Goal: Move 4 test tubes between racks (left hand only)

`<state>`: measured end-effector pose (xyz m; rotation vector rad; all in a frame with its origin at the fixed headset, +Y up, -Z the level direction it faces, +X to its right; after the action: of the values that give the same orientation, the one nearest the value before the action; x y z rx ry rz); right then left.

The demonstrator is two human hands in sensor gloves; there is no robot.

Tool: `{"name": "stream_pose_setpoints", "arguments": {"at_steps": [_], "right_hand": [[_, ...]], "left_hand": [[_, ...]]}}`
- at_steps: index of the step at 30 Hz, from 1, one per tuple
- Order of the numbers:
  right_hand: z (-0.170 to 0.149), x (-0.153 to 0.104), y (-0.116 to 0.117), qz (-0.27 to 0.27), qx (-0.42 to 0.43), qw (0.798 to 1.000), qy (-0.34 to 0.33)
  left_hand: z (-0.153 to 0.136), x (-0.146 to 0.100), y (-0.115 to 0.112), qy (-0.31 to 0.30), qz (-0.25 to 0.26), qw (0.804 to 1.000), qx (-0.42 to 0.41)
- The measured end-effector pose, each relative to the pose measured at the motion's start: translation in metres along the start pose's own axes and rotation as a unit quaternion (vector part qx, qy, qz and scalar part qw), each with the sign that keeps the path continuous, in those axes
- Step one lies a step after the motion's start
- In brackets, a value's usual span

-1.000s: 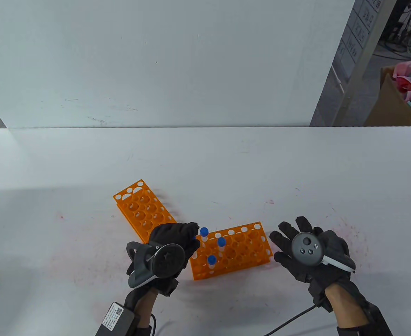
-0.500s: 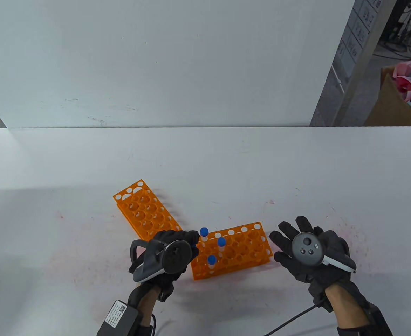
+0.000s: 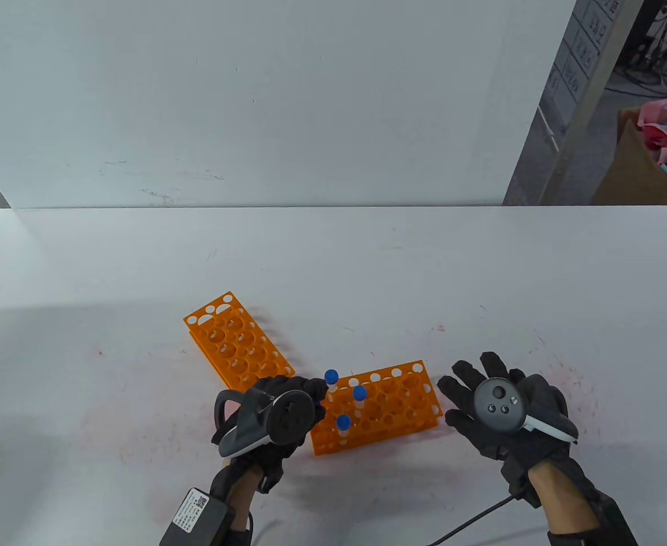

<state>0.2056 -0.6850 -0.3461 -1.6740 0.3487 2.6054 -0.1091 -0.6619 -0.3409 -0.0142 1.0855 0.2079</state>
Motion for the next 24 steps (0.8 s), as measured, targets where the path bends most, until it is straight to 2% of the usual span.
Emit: {"name": "stream_pose_setpoints", "arguments": {"at_steps": [12,18,24], "right_hand": [[0.000,0.000,0.000,0.000,0.000,1.000,0.002],[-0.001,0.000,-0.001,-0.002,0.002,1.000,0.005],[-0.002,0.000,-0.001,-0.002,0.001,1.000,0.005]], "left_hand": [[-0.007,-0.003,0.009,-0.003,0.000,1.000,0.026],[-0.032,-0.016,0.027,0.036,0.015,0.997,0.070],[-0.071,-0.036,0.025,0.088,-0.007,0.990,0.106]]}}
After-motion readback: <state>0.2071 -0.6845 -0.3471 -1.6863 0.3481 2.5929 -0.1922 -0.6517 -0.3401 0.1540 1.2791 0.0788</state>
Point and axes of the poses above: the tracker on the back of each hand, its own z axis roughly to the thumb side, its own x axis roughly from the wrist to the fingertips, y = z × x, the point moved 3 cm from there along x, roughly from the wrist to the fingertips, and after that the axes turned 3 degrees about -y, right-handed, at the moved point
